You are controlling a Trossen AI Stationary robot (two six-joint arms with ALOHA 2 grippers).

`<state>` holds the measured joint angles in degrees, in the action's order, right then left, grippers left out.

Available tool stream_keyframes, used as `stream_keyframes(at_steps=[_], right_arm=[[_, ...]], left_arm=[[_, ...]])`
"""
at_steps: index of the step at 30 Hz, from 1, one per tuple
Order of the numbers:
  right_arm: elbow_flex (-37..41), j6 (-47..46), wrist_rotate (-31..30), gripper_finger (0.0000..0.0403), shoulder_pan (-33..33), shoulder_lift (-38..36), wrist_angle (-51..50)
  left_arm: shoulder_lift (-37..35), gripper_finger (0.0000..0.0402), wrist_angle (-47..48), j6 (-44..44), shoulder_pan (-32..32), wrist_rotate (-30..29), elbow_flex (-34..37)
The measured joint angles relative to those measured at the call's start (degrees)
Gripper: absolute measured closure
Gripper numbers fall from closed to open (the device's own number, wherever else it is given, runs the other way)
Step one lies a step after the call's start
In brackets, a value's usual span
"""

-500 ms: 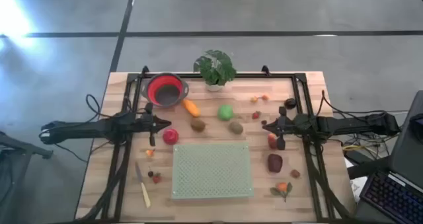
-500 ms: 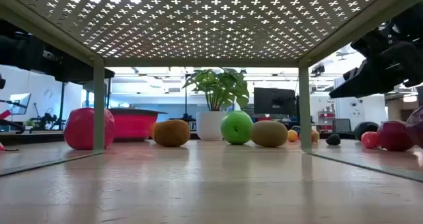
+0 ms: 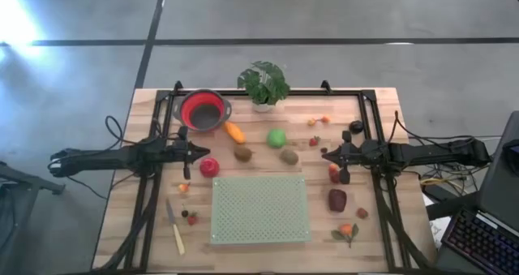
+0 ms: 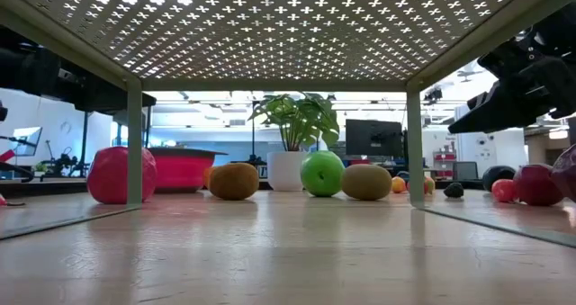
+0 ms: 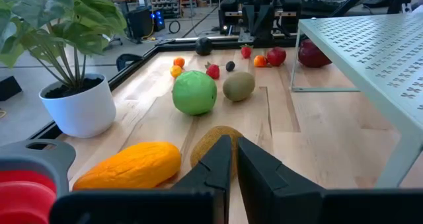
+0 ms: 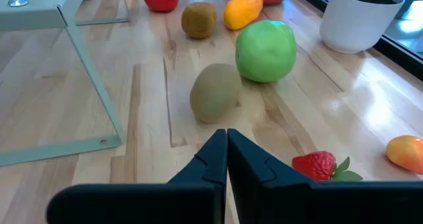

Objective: Pick & Place Fruit

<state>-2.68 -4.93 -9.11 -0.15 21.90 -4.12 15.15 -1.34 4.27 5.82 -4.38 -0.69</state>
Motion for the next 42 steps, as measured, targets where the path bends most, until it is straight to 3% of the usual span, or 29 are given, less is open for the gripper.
stream_keyframes(at_steps=[24, 29, 37, 42], right_arm=[[0.0, -0.5, -1.8, 0.0394, -0.1, 0.0, 1.2], [0.0, -12.8, -5.9, 0.0394, -0.1, 0.0, 15.5], [0.0, -8.6, -6.1, 0.0394, -0.1, 0.0, 36.7], [0.0, -8.2, -5.0, 0.0394, -0.1, 0.0, 38.4]], left_arm=[[0.0, 0.0374, 0.0, 0.0, 0.0, 0.2, 0.0], [0.0, 0.0374, 0.0, 0.0, 0.0, 0.2, 0.0], [0.0, 0.0374, 0.0, 0.0, 0.0, 0.1, 0.0], [0.0, 0.0374, 0.0, 0.0, 0.0, 0.0, 0.0]])
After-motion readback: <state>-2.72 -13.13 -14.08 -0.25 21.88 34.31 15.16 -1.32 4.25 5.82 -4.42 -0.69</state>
